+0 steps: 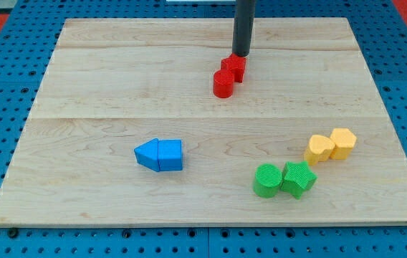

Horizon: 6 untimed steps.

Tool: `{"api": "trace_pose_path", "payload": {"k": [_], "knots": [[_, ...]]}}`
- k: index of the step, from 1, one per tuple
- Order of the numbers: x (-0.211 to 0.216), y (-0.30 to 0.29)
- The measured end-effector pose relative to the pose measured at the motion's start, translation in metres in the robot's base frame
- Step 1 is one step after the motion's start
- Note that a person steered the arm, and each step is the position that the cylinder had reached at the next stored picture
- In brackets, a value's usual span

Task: Point your arm at red circle

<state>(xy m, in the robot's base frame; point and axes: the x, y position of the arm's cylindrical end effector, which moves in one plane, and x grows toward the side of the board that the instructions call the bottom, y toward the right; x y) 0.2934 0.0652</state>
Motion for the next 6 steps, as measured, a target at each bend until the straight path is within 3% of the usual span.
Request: {"api": "trace_pose_path", "payload": {"k": [4, 6], "knots": [[0.008, -0.074], [0.074, -0.083]]}}
